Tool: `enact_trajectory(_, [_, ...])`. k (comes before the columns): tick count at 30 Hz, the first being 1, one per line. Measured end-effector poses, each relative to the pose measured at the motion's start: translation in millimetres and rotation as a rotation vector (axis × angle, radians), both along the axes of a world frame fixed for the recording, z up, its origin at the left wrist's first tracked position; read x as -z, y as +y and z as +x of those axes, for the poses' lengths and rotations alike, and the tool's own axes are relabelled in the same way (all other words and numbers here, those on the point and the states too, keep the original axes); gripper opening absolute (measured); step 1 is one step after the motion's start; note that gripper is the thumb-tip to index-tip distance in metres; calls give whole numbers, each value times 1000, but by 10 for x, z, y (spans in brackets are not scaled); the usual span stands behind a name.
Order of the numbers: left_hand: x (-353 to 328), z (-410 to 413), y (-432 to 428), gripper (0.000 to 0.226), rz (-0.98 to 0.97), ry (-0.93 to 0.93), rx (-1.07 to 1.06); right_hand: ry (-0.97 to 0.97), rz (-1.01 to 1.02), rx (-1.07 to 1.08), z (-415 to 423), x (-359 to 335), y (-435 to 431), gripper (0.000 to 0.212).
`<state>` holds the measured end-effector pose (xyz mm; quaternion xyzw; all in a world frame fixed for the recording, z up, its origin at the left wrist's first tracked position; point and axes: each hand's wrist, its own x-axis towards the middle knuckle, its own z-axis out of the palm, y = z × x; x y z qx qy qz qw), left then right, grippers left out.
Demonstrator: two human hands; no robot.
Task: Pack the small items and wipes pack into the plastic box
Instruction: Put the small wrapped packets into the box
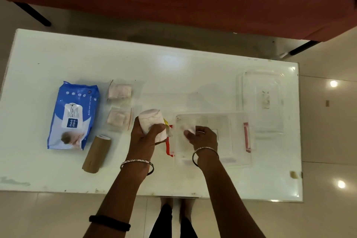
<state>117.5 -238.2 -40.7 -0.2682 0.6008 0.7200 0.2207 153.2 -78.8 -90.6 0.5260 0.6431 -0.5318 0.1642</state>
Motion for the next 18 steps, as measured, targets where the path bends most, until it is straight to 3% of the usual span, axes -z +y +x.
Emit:
enact_trajectory(4, [-18,43,-30,48,-14,-4,-19,1,67,-1,-179,168,-115,46])
enact_trajectory(10, [-52,151,13,57,-39,-29,-26,-22,161,-213,-143,288,-177,36])
enact_trajectory(15, [-64,224,70,75,-30,-41,-9,-10,202,-239,-99,98,-44,61])
enact_trajectory(18, [-63,259,139,64,-5,-62,0,84,288,-145,-15,-203,92,40])
